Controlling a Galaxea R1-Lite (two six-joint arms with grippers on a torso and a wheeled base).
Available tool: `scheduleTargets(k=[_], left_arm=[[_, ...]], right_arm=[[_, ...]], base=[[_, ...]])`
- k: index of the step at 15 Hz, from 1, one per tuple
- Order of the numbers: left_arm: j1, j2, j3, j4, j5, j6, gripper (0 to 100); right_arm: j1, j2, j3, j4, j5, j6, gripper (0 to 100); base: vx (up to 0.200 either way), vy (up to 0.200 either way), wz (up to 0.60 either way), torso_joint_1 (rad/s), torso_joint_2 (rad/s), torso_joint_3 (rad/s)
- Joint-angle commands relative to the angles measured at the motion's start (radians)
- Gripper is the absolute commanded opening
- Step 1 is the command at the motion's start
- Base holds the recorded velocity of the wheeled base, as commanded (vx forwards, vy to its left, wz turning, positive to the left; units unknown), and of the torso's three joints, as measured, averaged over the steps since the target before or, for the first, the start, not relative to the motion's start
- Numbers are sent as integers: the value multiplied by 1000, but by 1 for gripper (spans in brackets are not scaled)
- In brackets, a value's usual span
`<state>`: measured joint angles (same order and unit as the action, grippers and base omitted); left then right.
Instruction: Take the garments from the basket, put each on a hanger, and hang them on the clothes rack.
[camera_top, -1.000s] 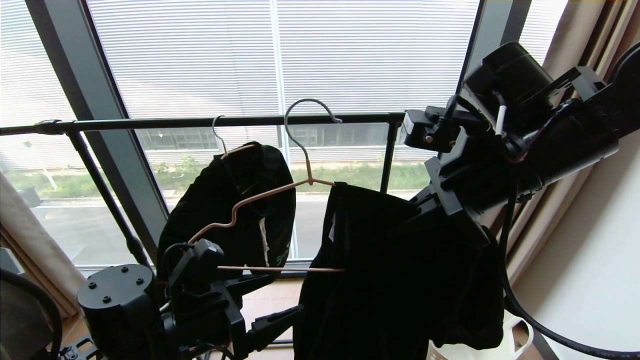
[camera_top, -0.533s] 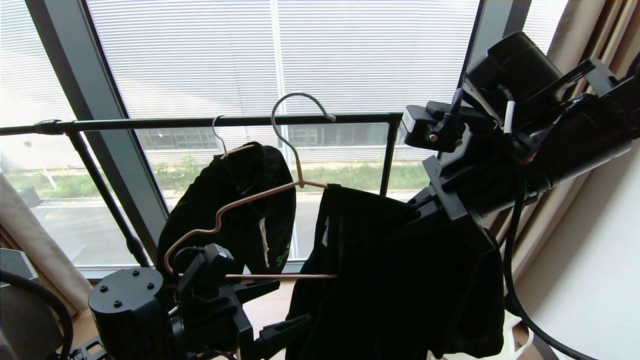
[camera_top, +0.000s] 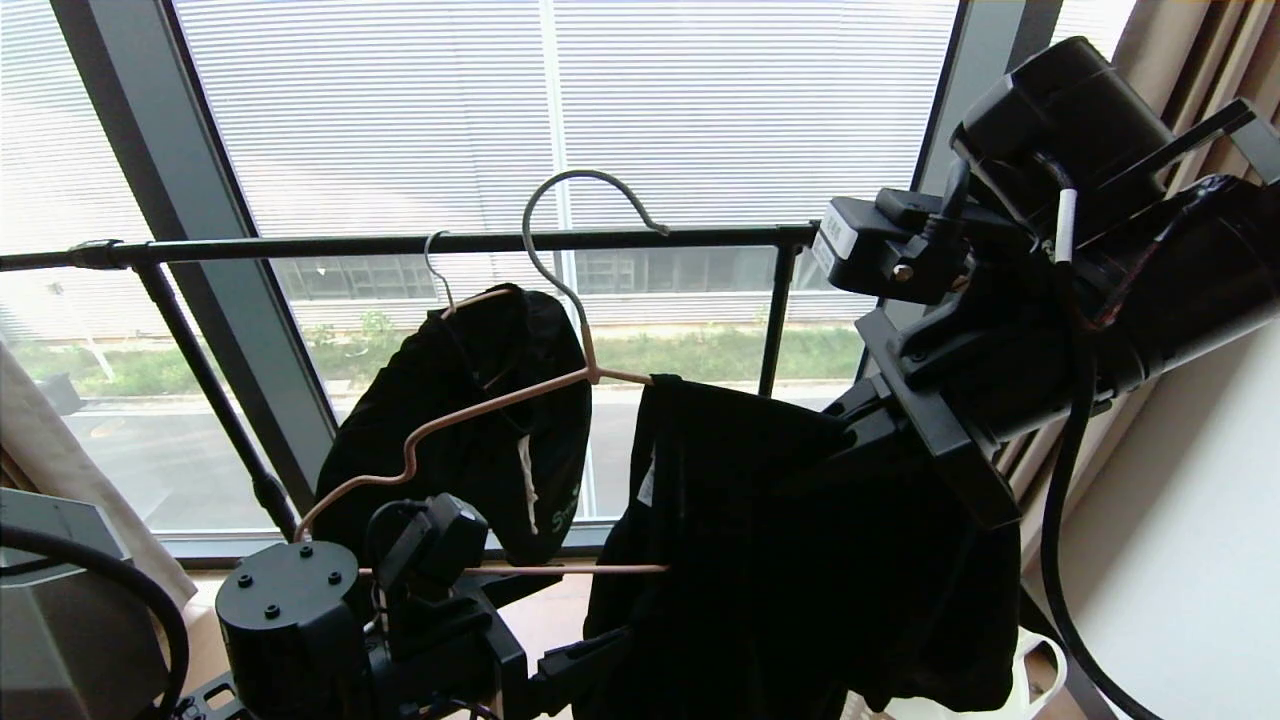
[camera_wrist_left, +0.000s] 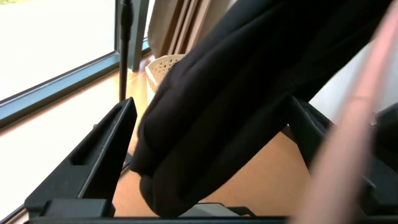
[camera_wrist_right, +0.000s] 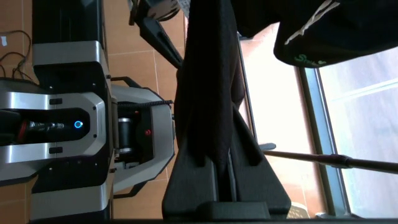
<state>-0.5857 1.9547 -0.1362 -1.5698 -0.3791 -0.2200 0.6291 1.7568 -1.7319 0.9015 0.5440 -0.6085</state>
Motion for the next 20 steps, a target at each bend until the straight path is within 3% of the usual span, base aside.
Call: scheduleTargets(k=[1,3,4,9,11,14,20], left_arm=[[0,9,-2,-1,0,-1,100],[-2,9,0,-1,0,-1,100],[-6,9,0,-1,0,1,0],[-14,9,6,-1,0,1,0],[-6,4,7,-1,2,2,0],[26,-5,7,-1,2,2,0],[86,-14,0,-1,0,4,0]], right_arm=[[1,-10,8,-1,2,0,0],[1,-10,8,-1,2,0,0],[4,-10,8,-1,2,0,0],[9,-10,12,-1,2,0,0],[-35,-11,20,-1,2,0,0],[-111,-46,69,-16,53,-4,0],[-187,-103,227,-141,60,-5,0]], base=[[0,0,0,0,0,0],[0,0,0,0,0,0],[0,0,0,0,0,0],[0,0,0,0,0,0],[0,0,0,0,0,0],[0,0,0,0,0,0],[0,0,0,0,0,0]])
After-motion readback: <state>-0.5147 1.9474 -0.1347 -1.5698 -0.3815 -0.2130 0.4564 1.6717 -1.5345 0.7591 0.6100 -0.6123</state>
